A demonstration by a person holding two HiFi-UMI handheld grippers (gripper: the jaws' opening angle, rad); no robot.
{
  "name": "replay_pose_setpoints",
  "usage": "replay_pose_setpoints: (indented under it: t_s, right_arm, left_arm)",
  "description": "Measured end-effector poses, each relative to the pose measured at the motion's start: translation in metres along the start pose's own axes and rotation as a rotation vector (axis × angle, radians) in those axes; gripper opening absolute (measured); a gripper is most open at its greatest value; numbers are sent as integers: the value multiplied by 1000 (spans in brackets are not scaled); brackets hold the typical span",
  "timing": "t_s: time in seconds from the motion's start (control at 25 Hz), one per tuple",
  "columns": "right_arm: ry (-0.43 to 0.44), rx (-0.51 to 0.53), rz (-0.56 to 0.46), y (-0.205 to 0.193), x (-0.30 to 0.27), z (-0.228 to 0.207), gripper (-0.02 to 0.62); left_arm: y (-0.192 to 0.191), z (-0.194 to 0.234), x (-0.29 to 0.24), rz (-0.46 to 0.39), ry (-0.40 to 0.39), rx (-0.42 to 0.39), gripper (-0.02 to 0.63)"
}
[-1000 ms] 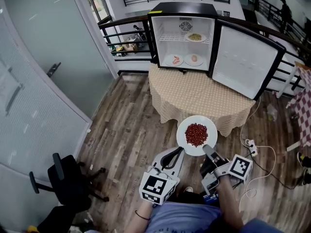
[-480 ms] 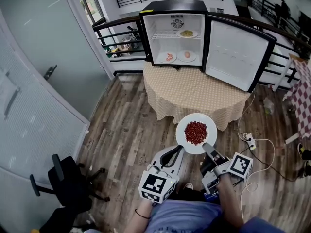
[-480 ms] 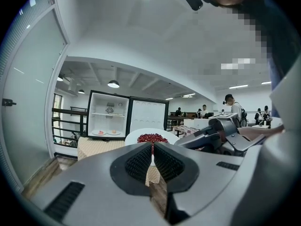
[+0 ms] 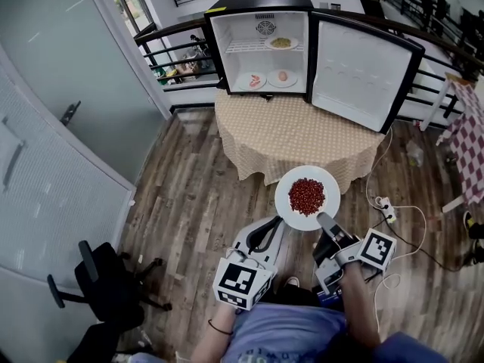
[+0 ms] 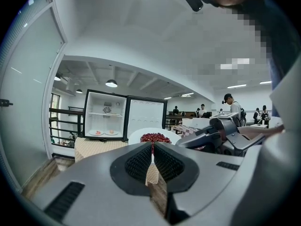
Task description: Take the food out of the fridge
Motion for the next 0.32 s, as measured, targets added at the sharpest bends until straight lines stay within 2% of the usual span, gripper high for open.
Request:
replay_pose_setpoints:
  t_s: [0.32]
  right_arm:
    - [2, 8, -30, 16, -8, -4, 25]
  left_arm:
    - [-2, 3, -15, -12, -20, -10, 23]
Point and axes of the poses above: the fingertips, and each gripper's own axes: x backward along the fingers, z to its left, y out of its top, the point moved 6 cm from there along x, backward along the fingers, and after that the axes turned 11 degrees about -z, right-handed, at the moved point
